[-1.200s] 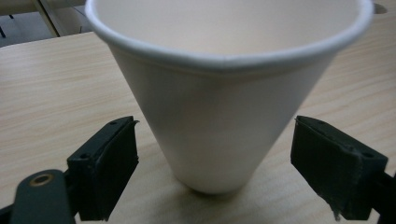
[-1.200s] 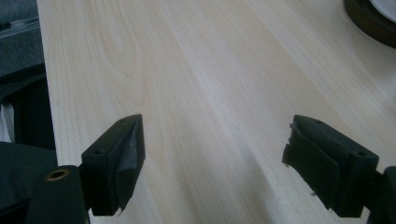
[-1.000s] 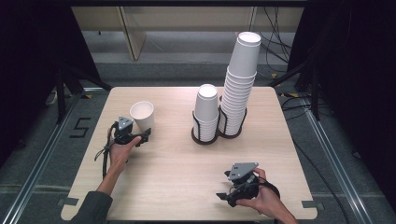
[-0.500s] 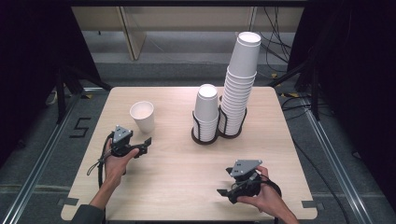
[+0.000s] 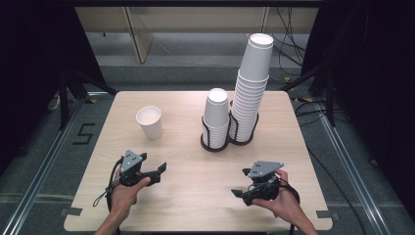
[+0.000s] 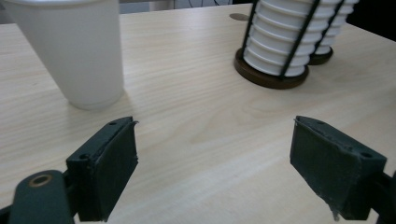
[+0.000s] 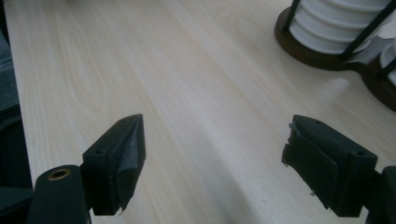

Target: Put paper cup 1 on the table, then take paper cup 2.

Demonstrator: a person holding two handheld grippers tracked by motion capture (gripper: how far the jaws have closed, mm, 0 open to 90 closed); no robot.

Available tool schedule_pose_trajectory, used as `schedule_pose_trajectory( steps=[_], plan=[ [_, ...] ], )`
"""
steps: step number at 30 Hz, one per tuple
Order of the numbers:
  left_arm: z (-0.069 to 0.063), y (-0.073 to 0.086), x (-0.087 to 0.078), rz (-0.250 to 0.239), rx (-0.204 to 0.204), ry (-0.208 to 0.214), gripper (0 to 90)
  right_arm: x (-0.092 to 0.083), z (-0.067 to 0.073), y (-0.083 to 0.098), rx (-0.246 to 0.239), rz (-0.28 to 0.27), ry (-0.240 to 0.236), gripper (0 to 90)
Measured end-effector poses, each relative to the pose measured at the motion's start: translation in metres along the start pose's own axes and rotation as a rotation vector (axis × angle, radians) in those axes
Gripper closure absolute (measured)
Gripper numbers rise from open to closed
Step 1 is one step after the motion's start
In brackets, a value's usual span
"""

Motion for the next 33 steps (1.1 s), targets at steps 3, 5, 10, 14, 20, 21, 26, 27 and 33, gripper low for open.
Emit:
schedule_pose_trajectory(
  steps=[3, 5, 10, 14, 20, 21, 26, 27, 33],
  plan=[
    [-0.011, 0.007, -0.005, -0.002, 0.003, 0.017, 14.4, -0.005, -0.004, -0.003, 0.033, -0.014, 0.009, 20.8],
    [-0.016, 0.009, -0.008, 0.002, 0.002, 0.022, 14.5, -0.009, -0.007, -0.006, 0.041, -0.029, 0.020, 20.6],
    [-0.024, 0.014, -0.011, 0.007, 0.017, 0.032, 14.4, -0.013, -0.013, -0.009, 0.050, -0.043, 0.044, 20.6],
    [-0.031, 0.020, -0.015, 0.017, 0.025, 0.043, 14.4, -0.016, -0.016, -0.011, 0.094, -0.046, 0.055, 20.4],
    [-0.042, 0.027, -0.020, 0.018, 0.045, 0.052, 14.4, -0.018, -0.022, -0.012, 0.092, -0.047, 0.069, 20.1],
    [-0.042, 0.027, -0.020, 0.018, 0.045, 0.052, 14.4, -0.018, -0.022, -0.012, 0.092, -0.047, 0.069, 20.1],
    [-0.052, 0.031, -0.026, 0.021, 0.058, 0.067, 14.4, -0.025, -0.030, -0.017, 0.118, -0.071, 0.093, 19.9],
    [-0.057, 0.035, -0.027, 0.022, 0.052, 0.085, 14.4, -0.030, -0.037, -0.022, 0.131, -0.089, 0.113, 19.0],
    [-0.065, 0.040, -0.030, 0.048, 0.068, 0.107, 14.4, -0.046, -0.057, -0.041, 0.226, -0.164, 0.143, 17.4]
  ],
)
Point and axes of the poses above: each handheld gripper's, and its own axes: x roughly forward along the jaws, y roughly out of its underside, z roughly to its left, the point moved 4 cm from there along x, roughly forward along the jaws, and after that the axes turned 3 degrees about y, right-handed, at the moved point
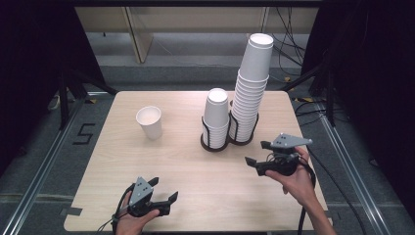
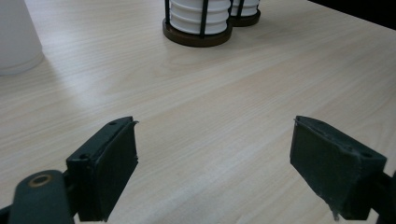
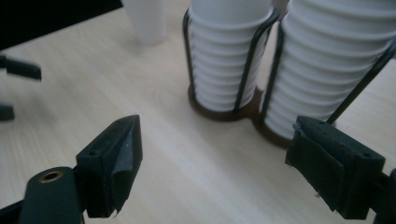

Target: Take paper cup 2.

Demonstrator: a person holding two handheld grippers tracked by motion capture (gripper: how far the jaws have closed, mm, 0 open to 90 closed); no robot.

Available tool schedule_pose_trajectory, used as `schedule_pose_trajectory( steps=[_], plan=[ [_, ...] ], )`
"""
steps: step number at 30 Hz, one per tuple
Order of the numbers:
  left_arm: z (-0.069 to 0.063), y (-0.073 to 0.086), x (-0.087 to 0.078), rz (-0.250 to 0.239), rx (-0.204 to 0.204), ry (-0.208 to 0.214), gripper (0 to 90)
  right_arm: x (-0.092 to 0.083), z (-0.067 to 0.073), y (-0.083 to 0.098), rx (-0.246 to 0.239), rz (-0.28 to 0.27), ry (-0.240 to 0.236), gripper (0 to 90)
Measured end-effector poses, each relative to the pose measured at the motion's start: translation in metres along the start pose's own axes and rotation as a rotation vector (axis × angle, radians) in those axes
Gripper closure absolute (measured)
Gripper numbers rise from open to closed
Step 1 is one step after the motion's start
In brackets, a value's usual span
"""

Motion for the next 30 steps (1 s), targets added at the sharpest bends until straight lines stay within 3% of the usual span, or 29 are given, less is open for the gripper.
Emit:
schedule_pose_trajectory(
  steps=[1, 4, 5, 6, 8, 12, 13, 17, 21, 30],
  plan=[
    [0.000, 0.000, 0.000, 0.000, 0.000, 0.000, 14.4, -0.001, -0.007, -0.009, -0.021, -0.040, 0.020, 17.3],
    [0.001, 0.001, 0.001, -0.008, -0.003, 0.007, 14.4, -0.006, -0.014, -0.025, 0.028, -0.058, 0.034, 16.5],
    [0.001, 0.001, 0.001, -0.008, -0.003, 0.007, 14.5, -0.006, -0.014, -0.025, 0.028, -0.058, 0.034, 16.5],
    [0.003, 0.001, 0.000, 0.000, -0.005, -0.007, 14.4, -0.007, -0.021, -0.039, 0.012, -0.095, 0.041, 16.3],
    [0.005, 0.002, 0.001, -0.001, -0.006, -0.002, 14.4, -0.010, -0.027, -0.050, 0.017, -0.112, 0.054, 16.2],
    [0.005, 0.003, 0.003, 0.000, -0.008, 0.005, 14.4, -0.014, -0.033, -0.067, 0.030, -0.129, 0.081, 15.9],
    [0.005, 0.003, 0.003, 0.005, -0.006, 0.007, 14.4, -0.017, -0.037, -0.078, 0.026, -0.144, 0.094, 15.7],
    [0.005, 0.004, 0.003, 0.020, 0.001, 0.000, 14.4, -0.018, -0.040, -0.092, 0.046, -0.164, 0.081, 15.6],
    [0.007, 0.005, 0.004, 0.021, -0.006, 0.006, 14.5, -0.023, -0.052, -0.118, 0.074, -0.205, 0.110, 15.6],
    [0.005, 0.007, 0.005, 0.030, -0.012, 0.019, 14.4, -0.023, -0.067, -0.151, 0.074, -0.217, 0.137, 15.4]
  ],
)
Point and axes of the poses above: each handheld gripper's, and its own axes: x roughly forward along the jaws, y roughly out of its underside, z roughly to its left, the point moved 4 cm from there along x, roughly forward along the jaws, and after that the axes turned 3 degrees about y, right-handed, at the moved point
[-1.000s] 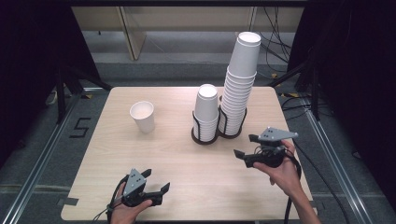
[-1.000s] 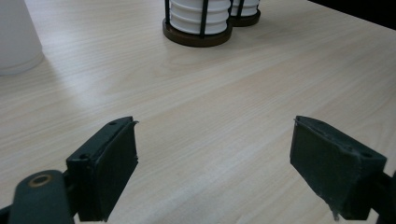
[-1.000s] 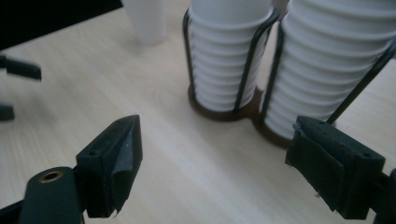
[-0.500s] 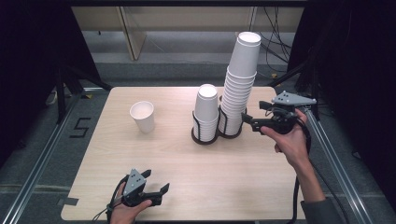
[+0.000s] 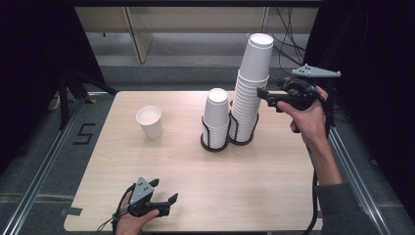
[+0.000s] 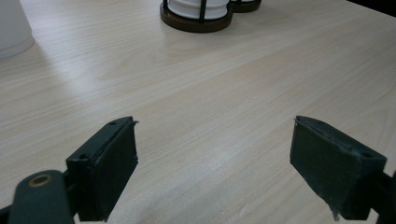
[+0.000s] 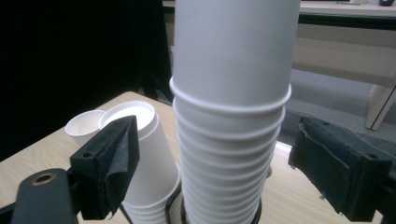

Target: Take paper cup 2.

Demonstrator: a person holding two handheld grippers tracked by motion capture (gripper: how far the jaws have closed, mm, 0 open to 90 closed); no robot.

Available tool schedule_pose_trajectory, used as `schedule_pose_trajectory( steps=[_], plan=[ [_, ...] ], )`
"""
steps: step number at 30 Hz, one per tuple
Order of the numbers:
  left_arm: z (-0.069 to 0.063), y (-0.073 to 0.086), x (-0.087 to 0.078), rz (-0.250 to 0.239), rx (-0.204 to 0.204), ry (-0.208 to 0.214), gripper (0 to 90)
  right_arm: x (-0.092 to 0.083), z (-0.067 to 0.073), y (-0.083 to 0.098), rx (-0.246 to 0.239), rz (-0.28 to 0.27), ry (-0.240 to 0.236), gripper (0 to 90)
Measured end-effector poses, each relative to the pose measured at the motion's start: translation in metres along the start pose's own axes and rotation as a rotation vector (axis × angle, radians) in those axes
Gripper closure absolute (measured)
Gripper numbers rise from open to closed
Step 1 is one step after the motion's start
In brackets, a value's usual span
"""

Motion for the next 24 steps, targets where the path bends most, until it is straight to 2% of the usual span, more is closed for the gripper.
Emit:
schedule_pose_trajectory(
  steps=[1, 4, 6, 9, 10, 11, 16, 19, 20, 24],
  plan=[
    [0.000, 0.000, 0.000, 0.003, 0.003, 0.000, 14.4, 0.002, -0.002, -0.004, -0.009, -0.005, 0.003, 15.5],
    [0.000, 0.000, -0.001, -0.001, 0.002, 0.004, 14.4, 0.008, -0.004, -0.018, 0.015, -0.030, -0.001, 15.4],
    [0.000, 0.000, -0.001, 0.000, 0.001, 0.005, 14.4, 0.012, -0.006, -0.024, 0.008, -0.030, -0.008, 15.4],
    [-0.001, 0.000, -0.001, 0.006, 0.005, 0.004, 14.4, 0.017, -0.007, -0.030, 0.016, -0.025, 0.011, 15.4],
    [-0.001, 0.000, -0.001, 0.000, 0.006, 0.009, 14.4, 0.019, -0.007, -0.033, 0.003, -0.024, 0.012, 15.5],
    [-0.001, -0.001, -0.001, -0.001, 0.003, 0.009, 14.4, 0.024, -0.008, -0.038, 0.023, -0.029, 0.020, 15.4],
    [-0.001, -0.001, -0.002, -0.001, 0.000, 0.002, 14.4, 0.032, -0.009, -0.045, 0.028, -0.038, 0.018, 15.4],
    [-0.001, -0.001, -0.001, -0.006, -0.001, 0.009, 14.4, 0.039, -0.008, -0.049, 0.027, -0.021, 0.033, 15.1],
    [-0.001, -0.001, -0.001, -0.006, 0.002, 0.010, 14.4, 0.045, -0.007, -0.050, 0.042, -0.015, 0.027, 15.2],
    [-0.002, -0.001, -0.001, -0.007, 0.007, 0.013, 14.4, 0.052, -0.007, -0.051, 0.036, -0.009, 0.030, 13.1]
  ],
)
Point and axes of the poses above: each handheld gripper's, and its own axes: x roughly forward along the jaws, y roughly out of its underside, z roughly to its left, the point moved 4 cm from there along x, roughly forward along the jaws, and after that the axes turned 3 degrees about y, right-handed, at the moved point
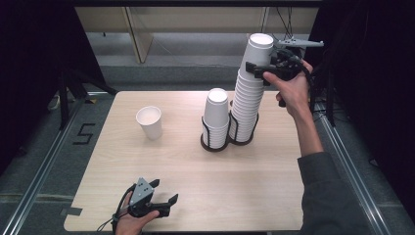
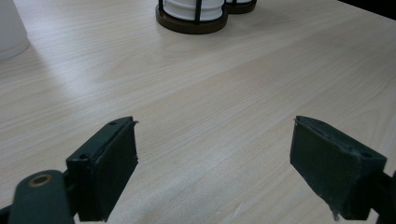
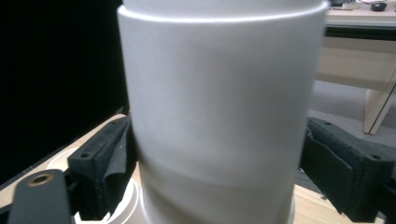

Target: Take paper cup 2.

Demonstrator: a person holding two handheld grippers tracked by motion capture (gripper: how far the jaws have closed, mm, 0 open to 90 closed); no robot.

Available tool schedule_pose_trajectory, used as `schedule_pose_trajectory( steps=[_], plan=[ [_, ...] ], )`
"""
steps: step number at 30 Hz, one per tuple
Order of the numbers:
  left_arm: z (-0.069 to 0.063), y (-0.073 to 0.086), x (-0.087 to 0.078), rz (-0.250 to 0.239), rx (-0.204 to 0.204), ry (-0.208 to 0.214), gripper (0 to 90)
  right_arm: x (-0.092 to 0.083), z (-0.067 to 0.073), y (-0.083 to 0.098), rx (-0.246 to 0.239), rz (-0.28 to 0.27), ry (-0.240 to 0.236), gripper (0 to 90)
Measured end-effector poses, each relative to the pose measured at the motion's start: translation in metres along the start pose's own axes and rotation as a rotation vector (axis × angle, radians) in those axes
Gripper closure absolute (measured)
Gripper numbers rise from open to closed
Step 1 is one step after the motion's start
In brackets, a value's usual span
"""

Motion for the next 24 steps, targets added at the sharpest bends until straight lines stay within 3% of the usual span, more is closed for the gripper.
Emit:
schedule_pose_trajectory(
  steps=[9, 10, 13, 24],
  plan=[
    [0.000, 0.000, 0.000, 0.002, 0.001, 0.007, 14.4, 0.007, 0.001, -0.001, -0.002, 0.019, 0.006, 14.4],
    [0.000, 0.000, 0.000, -0.001, -0.002, 0.007, 14.5, 0.008, 0.001, -0.002, -0.021, 0.011, 0.012, 14.7],
    [0.000, 0.000, -0.001, 0.008, -0.003, 0.001, 14.4, 0.005, 0.002, -0.008, -0.010, -0.004, 0.010, 15.1],
    [-0.002, 0.002, 0.001, 0.002, -0.001, 0.011, 14.4, -0.012, 0.007, -0.038, -0.038, -0.061, 0.034, 15.5]
  ],
)
Point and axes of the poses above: each handheld gripper's, and its own axes: x roughly forward along the jaws, y roughly out of its underside, z roughly to its left, the point moved 4 cm from there along x, roughly forward along the jaws, and after that the axes turned 3 degrees about y, right-handed, at the moved point
